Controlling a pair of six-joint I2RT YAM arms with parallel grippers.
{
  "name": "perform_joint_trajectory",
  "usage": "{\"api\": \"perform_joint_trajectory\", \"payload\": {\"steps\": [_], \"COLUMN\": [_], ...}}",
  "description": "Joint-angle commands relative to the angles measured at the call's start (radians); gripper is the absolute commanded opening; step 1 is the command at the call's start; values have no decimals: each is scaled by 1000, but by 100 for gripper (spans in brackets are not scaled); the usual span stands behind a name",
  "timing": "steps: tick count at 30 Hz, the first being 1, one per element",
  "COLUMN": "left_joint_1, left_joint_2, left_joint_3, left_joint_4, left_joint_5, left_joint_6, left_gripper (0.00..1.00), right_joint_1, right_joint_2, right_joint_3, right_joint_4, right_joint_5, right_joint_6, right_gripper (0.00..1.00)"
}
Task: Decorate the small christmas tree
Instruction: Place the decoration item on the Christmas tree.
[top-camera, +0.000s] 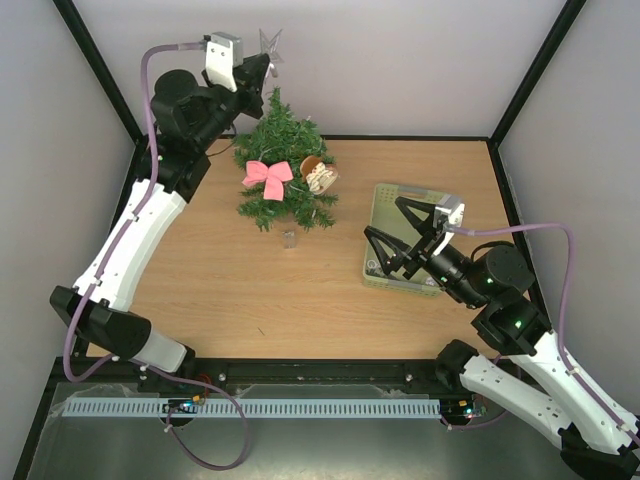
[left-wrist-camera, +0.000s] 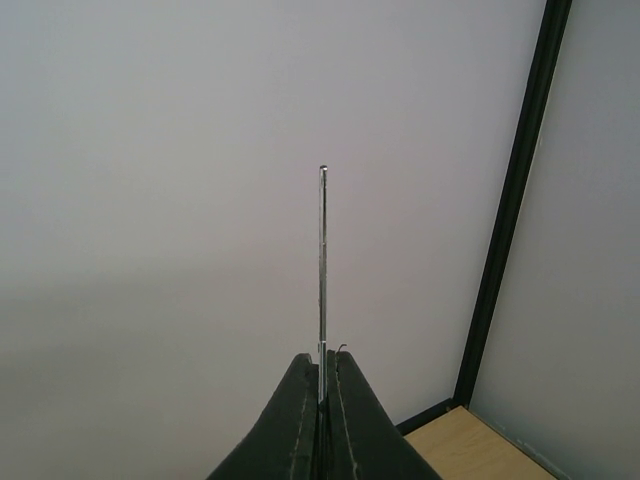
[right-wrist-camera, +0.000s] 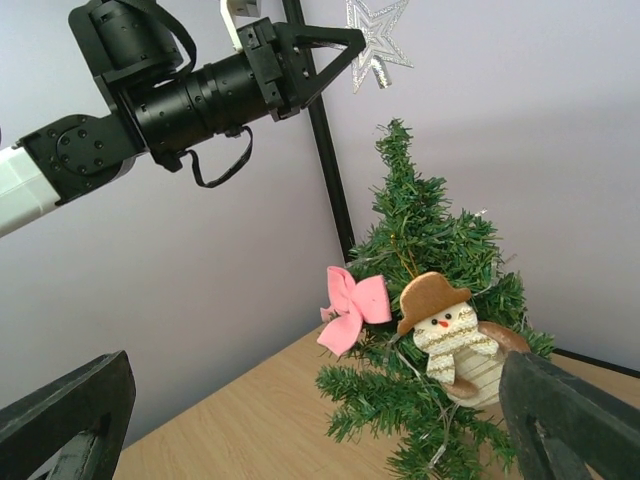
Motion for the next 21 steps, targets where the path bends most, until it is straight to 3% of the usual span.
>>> {"api": "perform_joint_trajectory", "payload": {"steps": [1, 21], "left_joint_1": [5, 4], "left_joint_2": [15, 48], "left_joint_3": [55, 95], "left_joint_4": [-52, -159], "left_joint_5": [16, 15], "left_joint_6": [15, 89], "left_gripper": [2, 2], "right_joint_1": [6, 5], "right_joint_2": [-8, 5], "right_joint_3": [4, -3], "right_joint_4": [-10, -5], "right_joint_5": [21, 24], "right_joint_6": [-17, -17], "right_gripper": [98, 98]}}
